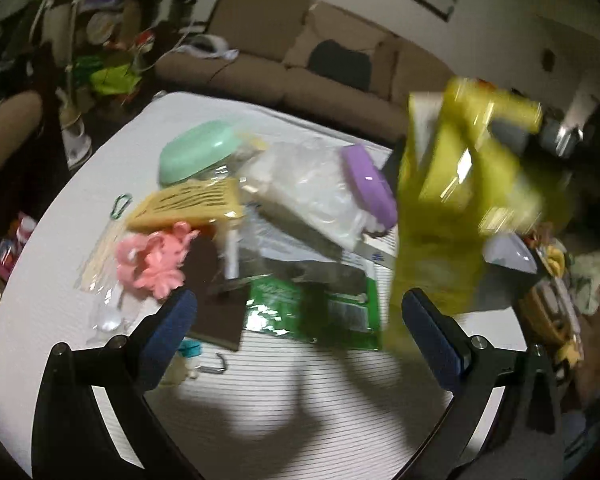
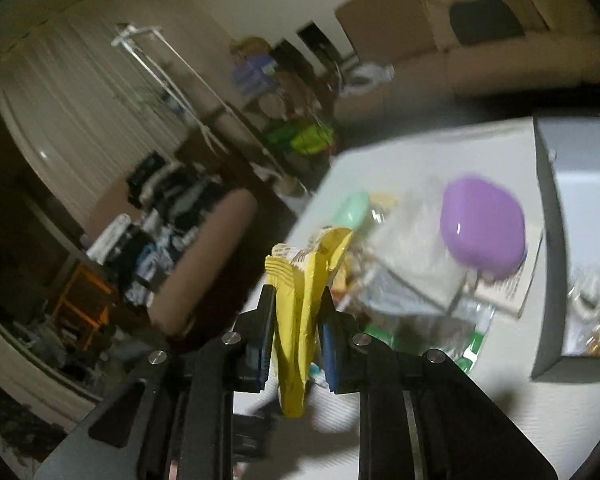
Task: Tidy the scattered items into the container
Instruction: 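Lift and carry the yellow sachet over the black box with the right gripper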
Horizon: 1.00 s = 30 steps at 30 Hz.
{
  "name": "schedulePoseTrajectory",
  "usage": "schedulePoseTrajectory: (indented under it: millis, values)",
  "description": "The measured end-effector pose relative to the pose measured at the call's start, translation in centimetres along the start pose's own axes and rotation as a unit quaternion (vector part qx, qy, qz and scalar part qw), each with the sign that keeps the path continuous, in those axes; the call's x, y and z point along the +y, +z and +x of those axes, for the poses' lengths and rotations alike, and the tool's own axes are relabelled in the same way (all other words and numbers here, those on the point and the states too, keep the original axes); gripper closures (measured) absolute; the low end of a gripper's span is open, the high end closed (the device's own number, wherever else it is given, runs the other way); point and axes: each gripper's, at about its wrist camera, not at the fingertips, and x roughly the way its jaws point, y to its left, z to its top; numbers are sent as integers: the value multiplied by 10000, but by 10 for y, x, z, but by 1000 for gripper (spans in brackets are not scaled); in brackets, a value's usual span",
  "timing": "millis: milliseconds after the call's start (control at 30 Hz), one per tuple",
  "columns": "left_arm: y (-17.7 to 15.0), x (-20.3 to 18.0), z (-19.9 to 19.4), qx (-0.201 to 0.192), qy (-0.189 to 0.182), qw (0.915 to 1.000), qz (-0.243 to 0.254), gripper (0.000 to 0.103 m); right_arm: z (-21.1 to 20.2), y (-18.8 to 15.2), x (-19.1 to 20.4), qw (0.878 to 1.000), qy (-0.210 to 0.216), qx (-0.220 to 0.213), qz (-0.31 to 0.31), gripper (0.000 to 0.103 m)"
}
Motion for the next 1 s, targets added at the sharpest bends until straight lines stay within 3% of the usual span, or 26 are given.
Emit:
schedulePoseTrajectory:
  millis: [200, 433, 567, 733, 900, 1000]
  values:
    - [3, -30, 12, 41, -500, 9987, 86, 0, -67, 32, 27, 9986, -27, -433, -293, 83]
    - [11, -73, 16, -176, -703, 9971, 241, 0, -131, 58, 11, 9933, -676, -824, -451, 83]
    - [18, -110, 17, -355, -1019, 9933, 419, 0, -147, 61, -24, 9896, -1100, -880, -293, 83]
    - [24, -154, 20, -529, -1532, 9845, 674, 0, -158, 51, -73, 9878, -1299, -850, 85, 83]
    - [22, -186, 37, -593, -1228, 9800, 1450, 0, -150, 48, -104, 9886, -1282, -733, 276, 83]
    - [22, -183, 43, -546, -1335, 9800, 1375, 0, -147, 54, -110, 9902, -1113, -793, 300, 83]
